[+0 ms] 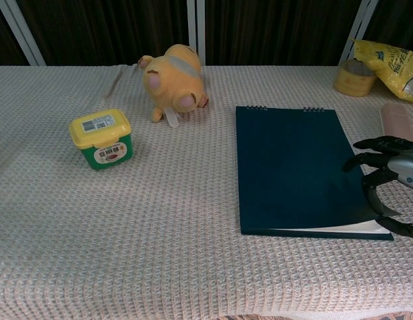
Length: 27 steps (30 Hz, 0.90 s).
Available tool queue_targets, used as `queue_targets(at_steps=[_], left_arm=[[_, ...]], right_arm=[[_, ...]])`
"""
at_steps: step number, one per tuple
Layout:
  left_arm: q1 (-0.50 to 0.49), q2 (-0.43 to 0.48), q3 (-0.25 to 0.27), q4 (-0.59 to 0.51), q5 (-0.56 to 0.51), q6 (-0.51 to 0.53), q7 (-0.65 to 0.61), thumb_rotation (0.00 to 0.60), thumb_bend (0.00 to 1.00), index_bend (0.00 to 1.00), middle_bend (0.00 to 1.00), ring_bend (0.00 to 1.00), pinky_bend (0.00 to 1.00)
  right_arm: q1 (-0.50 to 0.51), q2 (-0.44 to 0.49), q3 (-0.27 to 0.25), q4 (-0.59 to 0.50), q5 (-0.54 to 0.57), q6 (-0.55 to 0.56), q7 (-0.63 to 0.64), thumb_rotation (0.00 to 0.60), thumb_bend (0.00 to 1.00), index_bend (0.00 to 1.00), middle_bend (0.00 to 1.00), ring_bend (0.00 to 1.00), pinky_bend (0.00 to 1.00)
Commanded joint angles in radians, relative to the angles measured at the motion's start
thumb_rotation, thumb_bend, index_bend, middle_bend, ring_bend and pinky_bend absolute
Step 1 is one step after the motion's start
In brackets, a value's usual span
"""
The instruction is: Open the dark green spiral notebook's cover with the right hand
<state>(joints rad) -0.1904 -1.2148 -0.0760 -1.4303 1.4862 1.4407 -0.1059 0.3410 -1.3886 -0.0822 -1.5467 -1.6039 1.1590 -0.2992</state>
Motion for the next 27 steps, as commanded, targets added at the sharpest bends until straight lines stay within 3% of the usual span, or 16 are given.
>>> queue_targets(at_steps=[1,6,10,15,22,27], left_arm=[[0.001,-0.001,0.000,0.003,0.003,0.004,-0.005,0.487,0.02,0.08,0.08,0.06,0.16],[0.004,-0.003,-0.001,0.012,0.009,0.015,-0.016,0.489,0.02,0.09,0.08,0.06,0.16],[0.006,-0.001,-0.002,0.015,0.013,0.023,-0.020,0.489,0.02,0.09,0.08,0.06,0.16],[0.006,0.004,-0.007,0.015,0.014,0.030,-0.028,0.489,0.02,0.09,0.08,0.06,0.16],[0.006,0.016,-0.010,0.006,0.007,0.026,-0.025,0.488,0.02,0.09,0.08,0.06,0.16],[0.005,0.022,-0.015,0.009,-0.012,0.010,-0.032,0.489,0.02,0.08,0.08,0.06,0.16]], right_arm=[[-0.001,-0.004,0.010,0.014,-0.023,0.030,0.024,0.600,0.72,1.00,0.21,0.00,0.00],[0.002,-0.006,0.033,0.033,-0.050,0.078,0.045,0.600,0.73,1.00,0.23,0.00,0.00],[0.012,0.003,0.083,0.042,-0.062,0.135,0.067,0.600,0.73,1.00,0.25,0.00,0.00],[0.074,0.009,0.215,0.085,0.022,0.126,0.127,0.600,0.73,1.00,0.26,0.00,0.00],[0.250,-0.022,0.430,0.235,0.228,-0.038,0.204,0.600,0.73,1.00,0.26,0.00,0.00],[0.372,-0.085,0.512,0.402,0.336,-0.142,0.202,0.600,0.73,1.00,0.27,0.00,0.00]])
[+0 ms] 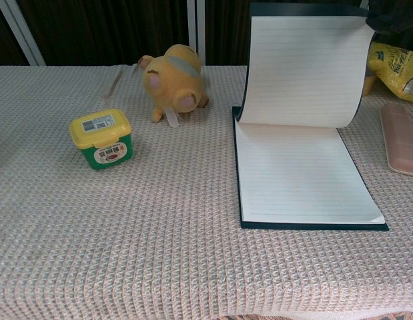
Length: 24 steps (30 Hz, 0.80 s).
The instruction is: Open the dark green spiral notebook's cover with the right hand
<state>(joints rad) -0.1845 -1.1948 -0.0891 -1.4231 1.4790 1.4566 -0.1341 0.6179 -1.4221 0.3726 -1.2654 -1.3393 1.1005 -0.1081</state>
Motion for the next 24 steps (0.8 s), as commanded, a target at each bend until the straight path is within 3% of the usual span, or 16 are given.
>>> queue_targets(at_steps=[1,11,16,17,18,19,20,21,24], left_arm=[[-0.002,0.003,-0.002,0.003,-0.008,-0.009,-0.005,0.490,0.02,0.09,0.08,0.06,0.16],[-0.013,0.012,-0.008,0.006,-0.031,-0.044,-0.012,0.491,0.02,0.09,0.08,0.06,0.16],[-0.014,0.015,-0.007,0.011,-0.042,-0.060,-0.017,0.492,0.02,0.09,0.08,0.06,0.16],[-0.014,0.014,-0.007,0.014,-0.044,-0.062,-0.020,0.492,0.02,0.09,0.08,0.06,0.16],[-0.013,0.014,-0.007,0.017,-0.045,-0.062,-0.022,0.493,0.02,0.09,0.08,0.06,0.16],[-0.012,0.014,-0.008,0.020,-0.047,-0.063,-0.026,0.493,0.02,0.09,0.08,0.06,0.16],[-0.012,0.013,-0.008,0.022,-0.048,-0.063,-0.028,0.493,0.02,0.09,0.08,0.06,0.16],[-0.011,0.013,-0.008,0.025,-0.048,-0.063,-0.030,0.492,0.02,0.08,0.08,0.06,0.16],[-0.011,0.011,-0.008,0.031,-0.047,-0.061,-0.036,0.490,0.02,0.09,0.08,0.06,0.16]], right_arm=[[0.118,-0.066,0.067,0.155,0.086,-0.101,0.009,0.600,0.73,1.00,0.27,0.00,0.00],[0.359,-0.264,0.153,0.621,0.231,-0.254,0.010,0.600,0.71,1.00,0.29,0.00,0.00],[0.433,-0.348,0.163,0.800,0.265,-0.304,0.034,0.600,0.65,0.99,0.26,0.00,0.00],[0.442,-0.359,0.164,0.821,0.273,-0.328,0.051,0.600,0.56,0.86,0.20,0.00,0.00],[0.446,-0.361,0.163,0.831,0.281,-0.357,0.060,0.600,0.45,0.57,0.11,0.00,0.00],[0.450,-0.360,0.164,0.838,0.292,-0.390,0.065,0.600,0.37,0.37,0.06,0.00,0.00],[0.451,-0.357,0.164,0.836,0.294,-0.396,0.072,0.600,0.26,0.11,0.01,0.00,0.00],[0.449,-0.353,0.161,0.832,0.291,-0.392,0.082,0.600,0.21,0.02,0.00,0.00,0.00],[0.425,-0.323,0.142,0.782,0.264,-0.355,0.128,0.600,0.10,0.00,0.00,0.00,0.00]])
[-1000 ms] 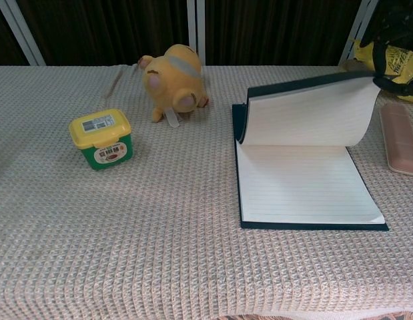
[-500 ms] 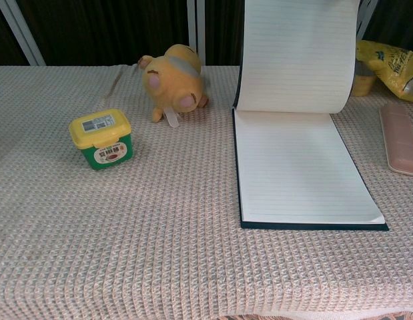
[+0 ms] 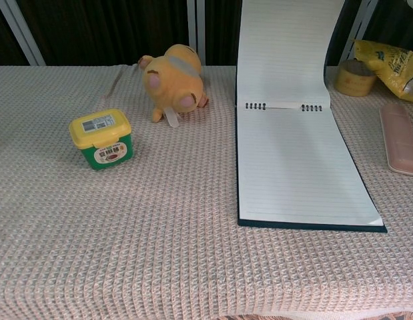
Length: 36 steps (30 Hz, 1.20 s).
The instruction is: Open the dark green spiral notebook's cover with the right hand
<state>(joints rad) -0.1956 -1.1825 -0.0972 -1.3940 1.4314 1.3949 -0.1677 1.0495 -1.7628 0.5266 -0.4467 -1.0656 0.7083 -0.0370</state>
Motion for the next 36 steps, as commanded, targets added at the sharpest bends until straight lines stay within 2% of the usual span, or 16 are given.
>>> queue_targets(at_steps=[1,3,7,10,13,14,17,19,23,26,29,36], left_arm=[[0.000,-0.002,0.000,0.003,0.002,0.001,-0.004,0.488,0.02,0.09,0.08,0.06,0.16],[-0.001,-0.004,0.000,0.006,0.004,0.002,-0.007,0.488,0.02,0.08,0.08,0.06,0.16],[-0.003,-0.007,0.001,0.005,0.011,0.004,-0.004,0.492,0.02,0.09,0.08,0.06,0.16],[-0.002,-0.007,0.001,-0.003,0.017,0.014,0.005,0.491,0.02,0.09,0.08,0.06,0.16],[0.002,-0.008,0.001,-0.010,0.022,0.028,0.014,0.490,0.02,0.09,0.08,0.06,0.16],[0.005,-0.009,0.001,-0.012,0.025,0.035,0.019,0.491,0.02,0.08,0.08,0.06,0.16],[0.011,-0.009,0.002,-0.021,0.032,0.053,0.033,0.491,0.02,0.09,0.08,0.06,0.16],[0.016,-0.007,0.004,-0.030,0.038,0.065,0.045,0.490,0.02,0.09,0.08,0.06,0.16],[0.032,0.000,0.009,-0.055,0.054,0.102,0.073,0.492,0.02,0.08,0.08,0.06,0.16],[0.044,0.007,0.016,-0.073,0.069,0.126,0.096,0.490,0.02,0.09,0.08,0.06,0.16],[0.055,0.012,0.027,-0.087,0.082,0.138,0.119,0.485,0.02,0.09,0.08,0.06,0.16],[0.072,0.012,0.049,-0.111,0.080,0.131,0.172,0.449,0.02,0.09,0.08,0.06,0.16]], right_arm=[[-0.023,0.037,-0.023,-0.067,-0.023,0.059,0.070,0.600,0.08,0.00,0.00,0.00,0.00],[-0.054,0.070,-0.039,-0.123,-0.041,0.097,0.076,0.600,0.07,0.00,0.00,0.00,0.00],[-0.146,0.171,-0.069,-0.308,-0.069,0.197,0.063,0.600,0.06,0.00,0.00,0.00,0.00],[-0.251,0.278,-0.093,-0.539,-0.088,0.294,0.054,0.600,0.06,0.00,0.00,0.00,0.00],[-0.391,0.396,-0.159,-0.807,-0.142,0.439,0.008,0.600,0.08,0.00,0.00,0.00,0.00],[-0.453,0.440,-0.199,-0.908,-0.169,0.501,-0.029,0.600,0.08,0.00,0.00,0.00,0.00],[-0.607,0.515,-0.316,-1.107,-0.232,0.660,-0.147,0.600,0.08,0.00,0.00,0.00,0.00],[-0.693,0.531,-0.382,-1.188,-0.258,0.748,-0.199,0.600,0.08,0.00,0.00,0.00,0.00],[-0.853,0.502,-0.504,-1.243,-0.308,0.895,-0.223,0.600,0.09,0.00,0.00,0.00,0.00],[-0.929,0.479,-0.552,-1.243,-0.323,0.952,-0.205,0.600,0.09,0.00,0.00,0.00,0.00],[-0.968,0.475,-0.565,-1.234,-0.321,0.964,-0.174,0.600,0.09,0.00,0.00,0.00,0.00],[-0.985,0.473,-0.540,-1.197,-0.317,0.939,-0.144,0.600,0.09,0.00,0.00,0.00,0.00]])
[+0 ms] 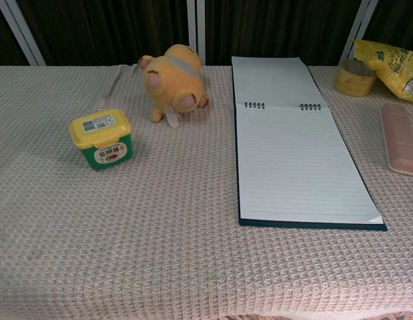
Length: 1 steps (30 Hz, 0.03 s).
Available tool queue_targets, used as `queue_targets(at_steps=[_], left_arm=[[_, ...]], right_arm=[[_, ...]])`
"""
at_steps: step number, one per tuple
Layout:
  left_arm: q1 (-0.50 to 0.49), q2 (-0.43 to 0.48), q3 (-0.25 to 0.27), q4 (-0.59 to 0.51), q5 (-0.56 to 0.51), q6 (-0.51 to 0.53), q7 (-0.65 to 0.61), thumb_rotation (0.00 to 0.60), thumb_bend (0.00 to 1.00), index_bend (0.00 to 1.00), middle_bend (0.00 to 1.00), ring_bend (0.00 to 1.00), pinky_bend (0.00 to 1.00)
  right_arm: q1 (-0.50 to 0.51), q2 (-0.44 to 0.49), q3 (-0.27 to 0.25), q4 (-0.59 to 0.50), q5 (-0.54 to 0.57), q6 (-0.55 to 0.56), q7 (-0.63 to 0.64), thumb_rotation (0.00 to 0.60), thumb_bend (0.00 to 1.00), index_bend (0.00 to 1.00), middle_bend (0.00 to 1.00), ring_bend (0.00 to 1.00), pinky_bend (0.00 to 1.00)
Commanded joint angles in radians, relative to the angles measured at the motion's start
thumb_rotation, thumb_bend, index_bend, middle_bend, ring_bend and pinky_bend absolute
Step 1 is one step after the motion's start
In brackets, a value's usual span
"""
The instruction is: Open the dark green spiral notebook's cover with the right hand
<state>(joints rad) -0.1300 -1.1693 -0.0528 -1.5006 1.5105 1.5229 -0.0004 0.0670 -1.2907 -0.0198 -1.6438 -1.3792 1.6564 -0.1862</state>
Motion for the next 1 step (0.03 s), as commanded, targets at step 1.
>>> queue_targets(at_steps=[1], left_arm=[[0.009,-0.002,0.005,-0.004,0.001,0.007,0.003,0.446,0.02,0.09,0.08,0.05,0.16]], right_arm=[[-0.001,0.002,0.009,0.000,-0.005,-0.014,0.004,0.600,0.09,0.00,0.00,0.00,0.00]])
